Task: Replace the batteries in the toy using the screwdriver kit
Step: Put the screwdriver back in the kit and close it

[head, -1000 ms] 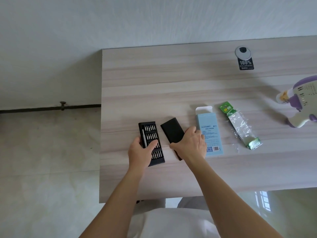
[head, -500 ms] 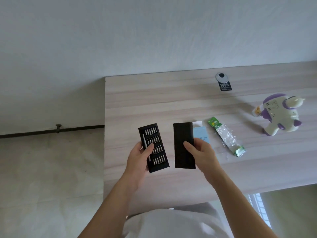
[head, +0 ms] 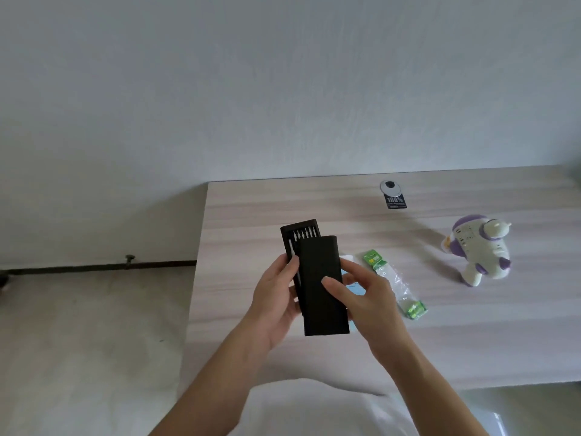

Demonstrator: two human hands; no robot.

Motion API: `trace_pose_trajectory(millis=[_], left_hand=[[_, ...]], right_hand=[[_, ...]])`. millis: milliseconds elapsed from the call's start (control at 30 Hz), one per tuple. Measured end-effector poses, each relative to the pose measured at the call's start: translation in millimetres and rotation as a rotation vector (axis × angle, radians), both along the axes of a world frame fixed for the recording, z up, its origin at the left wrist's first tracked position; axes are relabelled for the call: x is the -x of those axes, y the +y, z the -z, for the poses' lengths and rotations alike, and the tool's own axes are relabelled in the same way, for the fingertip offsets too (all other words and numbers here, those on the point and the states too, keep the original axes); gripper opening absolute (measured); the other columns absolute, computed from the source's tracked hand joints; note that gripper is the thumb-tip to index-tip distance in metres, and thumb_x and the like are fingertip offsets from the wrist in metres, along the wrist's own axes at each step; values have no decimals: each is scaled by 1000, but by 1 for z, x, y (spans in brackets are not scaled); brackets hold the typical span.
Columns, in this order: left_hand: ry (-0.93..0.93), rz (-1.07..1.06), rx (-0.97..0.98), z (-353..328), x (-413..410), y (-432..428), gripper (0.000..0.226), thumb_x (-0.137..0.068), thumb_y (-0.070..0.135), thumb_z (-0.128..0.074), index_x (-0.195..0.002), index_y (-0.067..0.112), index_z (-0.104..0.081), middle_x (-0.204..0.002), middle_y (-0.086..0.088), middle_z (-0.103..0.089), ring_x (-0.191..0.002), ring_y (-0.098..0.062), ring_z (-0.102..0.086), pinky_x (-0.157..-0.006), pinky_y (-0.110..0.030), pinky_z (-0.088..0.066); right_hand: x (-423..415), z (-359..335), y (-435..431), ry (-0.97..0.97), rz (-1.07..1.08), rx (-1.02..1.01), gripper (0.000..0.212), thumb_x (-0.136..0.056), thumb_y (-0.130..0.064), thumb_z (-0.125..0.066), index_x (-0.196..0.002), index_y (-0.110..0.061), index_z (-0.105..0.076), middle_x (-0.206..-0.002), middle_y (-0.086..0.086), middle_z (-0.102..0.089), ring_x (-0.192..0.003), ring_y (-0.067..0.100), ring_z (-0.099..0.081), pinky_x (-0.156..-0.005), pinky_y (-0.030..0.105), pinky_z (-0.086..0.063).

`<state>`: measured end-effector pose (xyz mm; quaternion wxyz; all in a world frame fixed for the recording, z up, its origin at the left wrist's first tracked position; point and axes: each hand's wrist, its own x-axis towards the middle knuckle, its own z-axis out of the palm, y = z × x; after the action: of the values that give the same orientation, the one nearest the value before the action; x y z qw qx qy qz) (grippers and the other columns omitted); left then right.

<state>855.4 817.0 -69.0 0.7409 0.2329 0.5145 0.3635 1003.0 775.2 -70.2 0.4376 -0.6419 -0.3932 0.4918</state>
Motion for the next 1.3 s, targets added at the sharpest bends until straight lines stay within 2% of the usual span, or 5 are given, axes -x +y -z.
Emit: trace_pose_trajectory(millis=[200,333,533,1067,1300], left_hand=[[15,-67,-8,-19,-38,-16,28,-105,29,-46,-118,20,-69,-113,-8,-75,-92,-24,-71,-69,-37,-57],[43,-98,-51,-21,-64,-28,23,-100,22,-57,-120,19,-67,-114,-8,-74,-101,-27,-71,-71,-36,-58],[49,-148,-97,-22,-96,-51,24,-97,11,-59,-120,15,-67,-113,-9,-74,-104,-29,-71,-75,-38,-60],[149,-215,-129,-28,-98,-69,24,-97,20,-60,-120,16,-67,-111,-5,-75,-101,-20,-73,-80,-38,-59],[162,-129,-210,-29,-78,-68,45,-79,21,-76,-122,12,-65,-114,-9,-74,-105,-27,-71,-93,-46,-58]], right_hand=[[-41,-5,2,-160,-122,-33,32,-86,-37,-74,-91,-66,-61,-66,-13,-51,-69,14,-65,-71,43,-57],[-67,-5,-1,-315,-180,-83,33,-87,-44,-70,-86,-73,-55,-67,-5,-54,-59,13,-58,-58,23,-46],[-99,0,-14,-525,-278,-131,31,-86,-51,-66,-117,-48,-67,-73,-5,-56,-65,10,-54,-61,29,-48],[-95,-8,-23,-29,-282,19,18,-91,-35,-67,-102,-21,-72,-90,-6,-72,-87,13,-72,-75,43,-62],[-74,-12,-22,14,-213,5,9,-90,-36,-69,-92,-30,-75,-88,-7,-76,-89,16,-73,-78,50,-61]])
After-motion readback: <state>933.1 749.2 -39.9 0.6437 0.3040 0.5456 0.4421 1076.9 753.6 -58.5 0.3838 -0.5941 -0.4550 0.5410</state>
